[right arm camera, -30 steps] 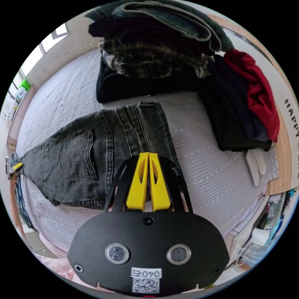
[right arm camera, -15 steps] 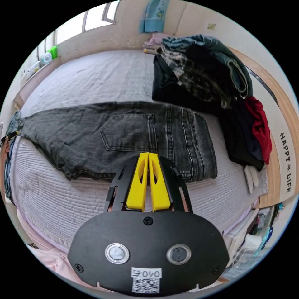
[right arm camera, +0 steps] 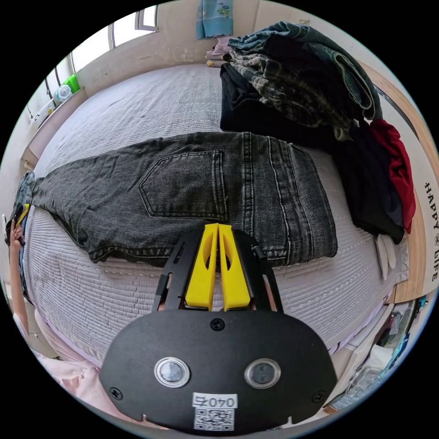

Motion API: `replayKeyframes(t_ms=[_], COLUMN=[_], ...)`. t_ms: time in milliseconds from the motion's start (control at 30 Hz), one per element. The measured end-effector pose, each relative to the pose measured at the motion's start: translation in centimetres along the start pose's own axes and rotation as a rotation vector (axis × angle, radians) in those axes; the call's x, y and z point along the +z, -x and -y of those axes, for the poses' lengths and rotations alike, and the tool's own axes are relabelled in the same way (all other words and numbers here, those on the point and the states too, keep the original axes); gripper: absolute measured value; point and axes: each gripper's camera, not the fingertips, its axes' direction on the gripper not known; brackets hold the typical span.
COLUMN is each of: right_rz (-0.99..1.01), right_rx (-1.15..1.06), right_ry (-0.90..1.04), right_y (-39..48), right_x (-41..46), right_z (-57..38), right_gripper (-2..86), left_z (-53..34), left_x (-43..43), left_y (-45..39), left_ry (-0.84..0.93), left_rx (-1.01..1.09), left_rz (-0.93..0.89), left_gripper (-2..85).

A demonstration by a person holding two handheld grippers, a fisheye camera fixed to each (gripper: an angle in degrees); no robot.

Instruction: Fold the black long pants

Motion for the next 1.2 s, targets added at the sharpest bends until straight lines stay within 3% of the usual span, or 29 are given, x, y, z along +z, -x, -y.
replayKeyframes(t_ms=[200,300,467,733,800,867,1067,1200], right_rz=[-0.014,0.002,0.062,0.125,0.147,0.264,0.752,0.867], right_rx=[-0.009,-0.014,0.008,0.157,0.213,0.345,0.756,0.919], right_ry=[-0.010,-0.005,-0.002,-0.062,-0.090,-0.102,-0.207,-0.220], right_y=[-0.9,-1.9,-4.5,-11.1,-13.4,-17.3,-26.7,-28.8], right_x=[0.3,0.4,0.6,-1.7,-2.4,-2.3,1.0,2.3], right_z=[-0.6,-0.9,-1.5,-4.2,-5.4,-7.2,-13.8,-18.0], right_gripper=[-1.0,-1.0,-0.9,0.4,5.2,10.2,8.7,11.3], left_z=[-3.5,-5.5,-6.8,-10.1,-10.3,-9.7,-9.4,-10.9], left_x=[5.9,7.5,9.3,12.0,12.5,13.5,14.8,14.0], left_y=[6.7,9.3,10.8,11.1,10.8,10.7,10.8,11.5], left_ry=[0.024,-0.034,-0.059,-0.052,-0.052,-0.030,0.035,0.027], left_rx=[-0.254,-0.404,-0.458,-0.458,-0.422,-0.414,-0.389,-0.388], left_rz=[-0.248,-0.291,-0.401,-0.273,-0.234,-0.241,-0.202,-0.230], left_gripper=[6.4,5.3,5.1,1.9,1.8,1.5,-1.1,-1.2])
